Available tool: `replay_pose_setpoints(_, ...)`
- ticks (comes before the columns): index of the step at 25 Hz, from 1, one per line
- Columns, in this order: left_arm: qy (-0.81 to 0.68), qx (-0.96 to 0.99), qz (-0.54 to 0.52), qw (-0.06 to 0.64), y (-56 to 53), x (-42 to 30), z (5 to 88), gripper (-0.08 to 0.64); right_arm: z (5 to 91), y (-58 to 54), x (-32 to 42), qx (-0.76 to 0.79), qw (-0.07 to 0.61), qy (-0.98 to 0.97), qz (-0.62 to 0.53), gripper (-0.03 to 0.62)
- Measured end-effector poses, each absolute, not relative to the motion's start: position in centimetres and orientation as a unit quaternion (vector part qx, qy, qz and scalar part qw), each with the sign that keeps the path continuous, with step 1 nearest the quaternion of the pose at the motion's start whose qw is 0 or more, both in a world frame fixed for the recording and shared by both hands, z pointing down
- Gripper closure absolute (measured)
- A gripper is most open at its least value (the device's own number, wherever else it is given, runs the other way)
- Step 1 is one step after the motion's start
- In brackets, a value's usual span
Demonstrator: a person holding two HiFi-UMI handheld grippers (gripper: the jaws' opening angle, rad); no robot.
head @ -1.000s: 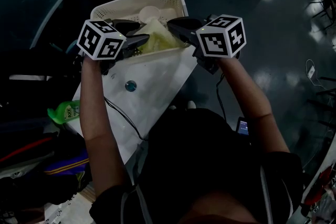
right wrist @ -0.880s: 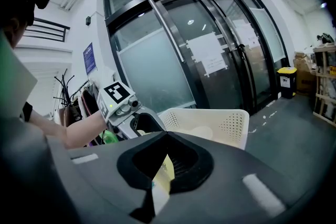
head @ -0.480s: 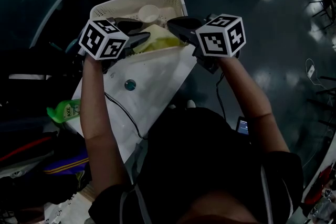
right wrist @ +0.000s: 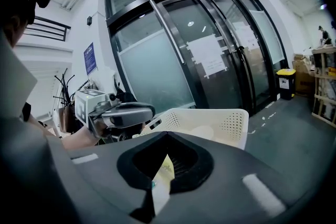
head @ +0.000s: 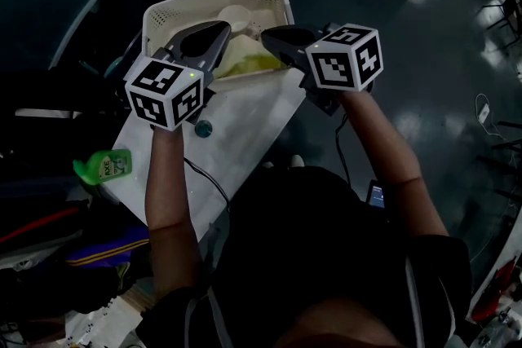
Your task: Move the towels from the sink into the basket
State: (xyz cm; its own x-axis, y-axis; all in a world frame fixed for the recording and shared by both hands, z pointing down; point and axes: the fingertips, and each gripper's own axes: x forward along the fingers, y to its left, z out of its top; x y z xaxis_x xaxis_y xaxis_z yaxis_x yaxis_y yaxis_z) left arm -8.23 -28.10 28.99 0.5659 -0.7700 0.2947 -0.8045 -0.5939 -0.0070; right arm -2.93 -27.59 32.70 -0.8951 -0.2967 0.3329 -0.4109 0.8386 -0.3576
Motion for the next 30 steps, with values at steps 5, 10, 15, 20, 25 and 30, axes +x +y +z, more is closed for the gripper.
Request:
replay_pose_setpoints(5,-0.506,0.858,0.064,0.057,-26.3,-9.2,28.1,0.551,32.7,-26.7,-3.2,0.187,0.129,-0.950,0.215,0.592)
replay_pose_setpoints(10,-0.542,0.838,0.025,0.062,-24.2,-10.3,28.1,0.551,32.4,-25.6,-3.5,0.191,0.105,-0.951,0.220,0.592)
replay_pose_setpoints(15,-0.550,0.832,0.010,0.078,-22.3,-10.2,28.7,0.551,32.8,-24.0,-3.7,0.185,0.103,-0.951,0.224,0.592)
replay_pose_setpoints(20,-0.558,0.825,0.007,0.089,-20.4,-10.6,29.5,0.552,33.5,-22.2,-4.0,0.179,0.102,-0.951,0.232,0.592)
replay_pose_setpoints(25,-0.561,0.820,0.015,0.109,-18.8,-10.4,31.1,0.551,34.0,-20.5,-4.2,0.174,0.103,-0.951,0.232,0.592)
replay_pose_setpoints(30,-0.563,0.816,0.019,0.132,-17.2,-10.5,33.0,0.551,34.8,-18.9,-4.4,0.173,0.101,-0.953,0.226,0.592)
